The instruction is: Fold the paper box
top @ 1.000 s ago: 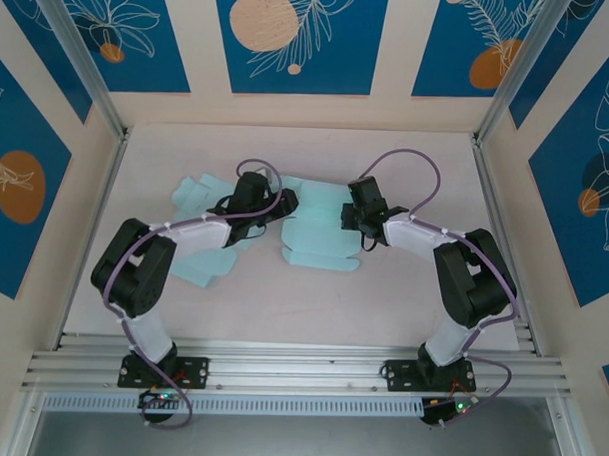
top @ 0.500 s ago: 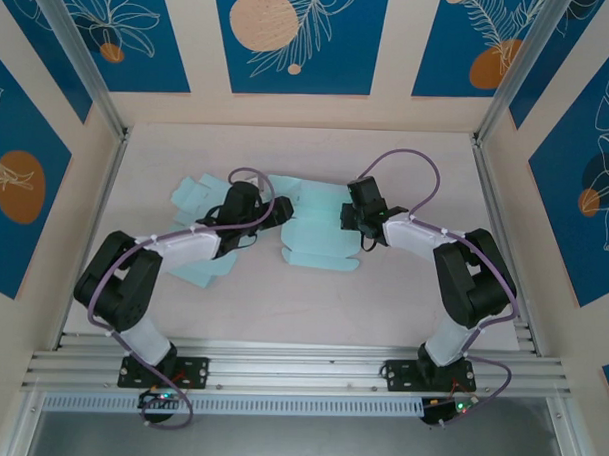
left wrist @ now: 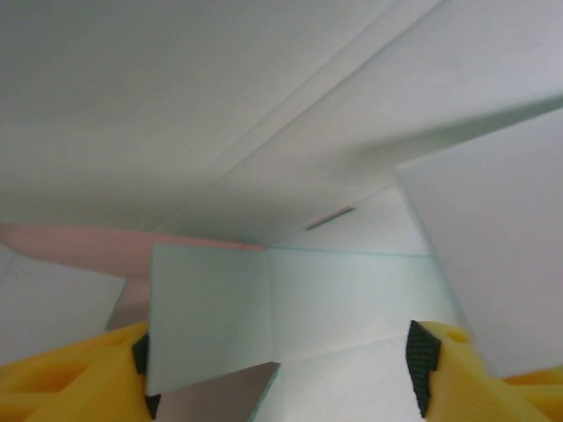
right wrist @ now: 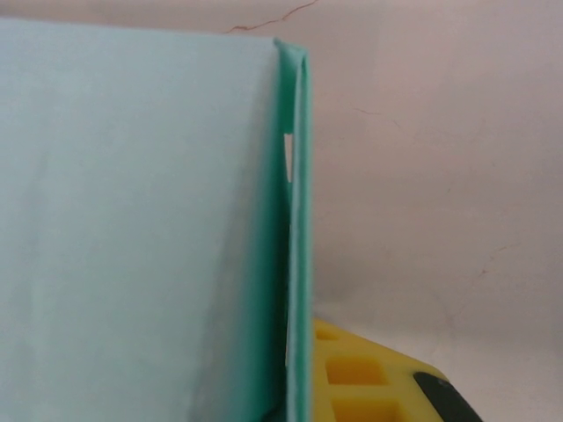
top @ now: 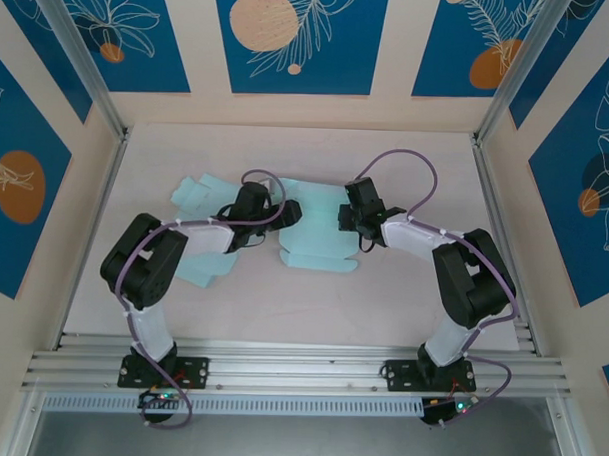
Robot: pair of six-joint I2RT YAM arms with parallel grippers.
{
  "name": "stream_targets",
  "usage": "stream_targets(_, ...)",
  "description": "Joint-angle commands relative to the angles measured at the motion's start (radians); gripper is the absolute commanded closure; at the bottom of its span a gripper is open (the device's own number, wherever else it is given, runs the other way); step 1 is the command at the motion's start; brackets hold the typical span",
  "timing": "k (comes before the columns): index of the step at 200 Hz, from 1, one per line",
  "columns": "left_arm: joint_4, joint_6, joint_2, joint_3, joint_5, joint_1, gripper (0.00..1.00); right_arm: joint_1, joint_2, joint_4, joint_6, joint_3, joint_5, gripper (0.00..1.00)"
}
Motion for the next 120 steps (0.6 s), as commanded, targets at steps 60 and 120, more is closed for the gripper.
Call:
stream_targets(60, 0.055, 0.084, 0.012, 0.071, 0.052, -0.029, 0.48, 0.015, 0.006, 0.011, -0.009, 0.02, 0.012, 0.87)
stream_targets(120, 0.09, 0.063, 0.072, 0.101, 0.09, -0.066, 0.56, 0.025, 0.016, 0.01, -0.001, 0.027, 0.011, 0.87)
